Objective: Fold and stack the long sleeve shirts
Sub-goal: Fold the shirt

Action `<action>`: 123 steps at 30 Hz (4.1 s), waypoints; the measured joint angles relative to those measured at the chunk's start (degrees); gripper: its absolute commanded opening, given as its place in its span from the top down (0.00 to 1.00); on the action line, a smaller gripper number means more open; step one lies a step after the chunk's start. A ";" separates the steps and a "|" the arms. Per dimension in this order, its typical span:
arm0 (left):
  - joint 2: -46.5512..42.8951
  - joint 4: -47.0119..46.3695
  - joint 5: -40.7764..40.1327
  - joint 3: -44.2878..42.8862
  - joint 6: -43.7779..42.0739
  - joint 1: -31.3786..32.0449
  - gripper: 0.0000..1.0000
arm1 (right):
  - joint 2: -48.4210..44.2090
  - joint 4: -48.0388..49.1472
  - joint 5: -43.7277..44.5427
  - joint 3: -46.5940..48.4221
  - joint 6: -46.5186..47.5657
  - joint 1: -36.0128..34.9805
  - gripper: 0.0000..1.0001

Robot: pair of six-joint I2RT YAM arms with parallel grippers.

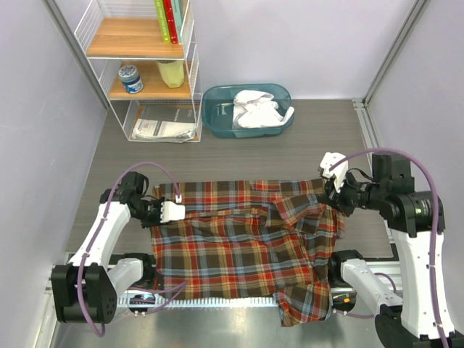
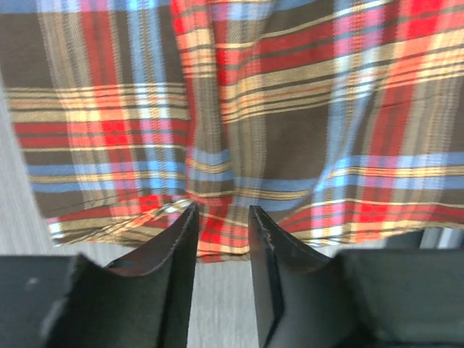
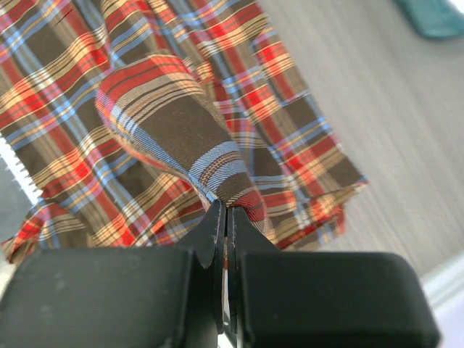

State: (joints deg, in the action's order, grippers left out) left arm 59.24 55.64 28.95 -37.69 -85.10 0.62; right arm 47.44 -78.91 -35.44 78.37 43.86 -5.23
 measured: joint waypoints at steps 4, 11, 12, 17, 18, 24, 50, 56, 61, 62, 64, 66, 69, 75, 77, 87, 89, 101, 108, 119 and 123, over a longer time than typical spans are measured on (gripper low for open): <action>-0.07 3.87 1.36 -2.05 0.68 0.00 0.57 | 2.93 0.33 -1.55 -2.03 0.55 0.00 0.96; -0.74 5.44 10.25 -13.92 14.80 -0.02 0.46 | 11.19 9.18 -3.15 -6.08 -1.55 -3.98 0.96; -1.18 5.20 11.30 -14.75 17.03 -0.02 0.43 | 12.96 11.41 -2.47 -6.67 -2.56 -6.05 0.96; -7.74 0.50 14.60 -15.74 31.26 0.00 0.24 | 20.63 21.53 -0.07 -10.10 -8.28 -16.81 0.97; -9.64 -0.79 14.62 -15.74 33.68 -0.02 0.14 | 22.16 23.37 0.07 -10.62 -9.60 -18.16 0.97; -16.00 -4.90 14.56 -16.76 44.65 0.00 0.00 | 31.63 33.70 0.76 -11.82 -17.25 -21.79 0.99; 3.34 -58.03 -50.62 2.84 45.81 74.58 0.00 | 40.26 48.13 -19.82 -13.99 -46.84 -20.55 0.99; 11.63 -71.21 -58.71 2.95 43.93 75.65 0.00 | 41.11 53.18 -24.35 -17.07 -54.95 -17.62 0.99; 16.72 -76.22 -62.38 2.93 44.22 74.84 0.06 | 41.11 55.39 -26.45 -18.25 -58.82 -16.94 0.99; 16.79 -76.17 -62.58 2.93 44.41 74.25 0.10 | 41.09 55.74 -26.80 -18.32 -59.28 -16.83 0.99; 16.59 -76.35 -62.95 2.84 45.18 72.96 0.30 | 41.03 56.70 -27.28 -18.78 -60.28 -16.74 0.99; 16.17 -75.52 -62.84 2.38 46.56 71.06 0.60 | 40.81 57.66 -27.67 -19.74 -61.16 -16.74 0.99; 14.47 -72.74 -62.01 1.64 48.46 68.50 0.83 | 40.48 58.36 -27.98 -21.07 -62.10 -16.63 0.99; 8.96 -65.02 -57.75 -0.72 50.73 66.01 1.00 | 39.56 59.45 -28.81 -22.25 -64.02 -16.57 0.65; 7.23 -60.41 -55.17 -2.29 51.43 65.99 1.00 | 39.01 59.52 -29.40 -22.08 -63.95 -16.17 0.38; -1.64 -28.57 -30.12 -18.93 51.47 65.83 1.00 | 38.40 32.54 -25.31 -5.90 -36.04 0.07 0.40; -1.73 -24.65 -25.46 -22.91 51.71 65.85 1.00 | 38.29 28.09 -21.44 -4.96 -29.90 3.89 0.42; 0.20 -4.02 -5.55 -32.96 42.62 65.85 1.00 | 48.33 20.15 -3.26 -5.84 -16.55 14.45 0.57; -0.72 1.18 1.31 -36.85 40.09 65.85 1.00 | 50.69 21.62 0.92 -5.84 -16.15 15.67 0.57; -0.85 1.92 2.36 -36.44 43.17 65.85 1.00 | 55.43 28.24 6.23 -8.55 -16.72 15.52 0.62; -0.52 -4.02 -2.73 -33.70 51.32 64.85 1.00 | 55.76 28.00 8.09 -10.40 -16.02 15.52 0.55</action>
State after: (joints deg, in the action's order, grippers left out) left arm 58.72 51.62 26.22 -71.40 -33.78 65.47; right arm 103.20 -50.92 -27.35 67.96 27.83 10.28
